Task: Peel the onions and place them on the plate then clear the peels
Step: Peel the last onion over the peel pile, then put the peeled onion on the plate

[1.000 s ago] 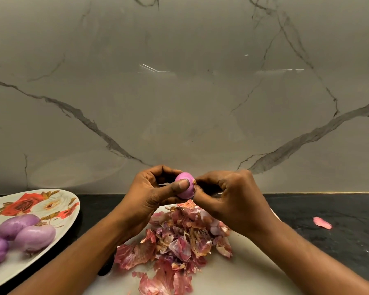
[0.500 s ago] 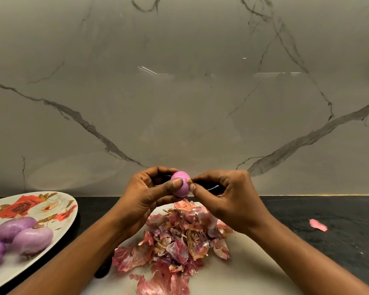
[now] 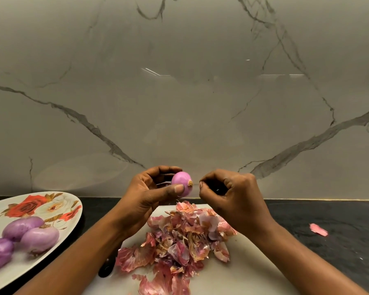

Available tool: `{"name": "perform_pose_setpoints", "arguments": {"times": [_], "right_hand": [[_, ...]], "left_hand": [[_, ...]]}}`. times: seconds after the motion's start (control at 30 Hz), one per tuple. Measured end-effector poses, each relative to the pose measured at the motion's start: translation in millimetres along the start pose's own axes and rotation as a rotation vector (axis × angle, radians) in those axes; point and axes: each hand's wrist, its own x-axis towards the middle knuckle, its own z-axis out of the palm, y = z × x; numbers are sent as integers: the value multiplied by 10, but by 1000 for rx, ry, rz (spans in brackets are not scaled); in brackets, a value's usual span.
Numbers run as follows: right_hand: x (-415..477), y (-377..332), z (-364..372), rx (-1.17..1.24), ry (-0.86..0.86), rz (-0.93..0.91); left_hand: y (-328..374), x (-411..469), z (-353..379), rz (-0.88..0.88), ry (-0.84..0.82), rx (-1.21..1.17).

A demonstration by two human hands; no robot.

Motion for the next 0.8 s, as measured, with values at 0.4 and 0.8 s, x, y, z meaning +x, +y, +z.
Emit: {"name": "perform_pose_setpoints", "arguments": {"times": [0.4, 0.8], "right_hand": [[-58, -11, -34, 35, -139, -108], [-83, -48, -60, -2, -176, -208]], "left_hand": [[319, -157, 15, 217, 93, 304], [758, -1485, -553, 187, 335, 448]]}}
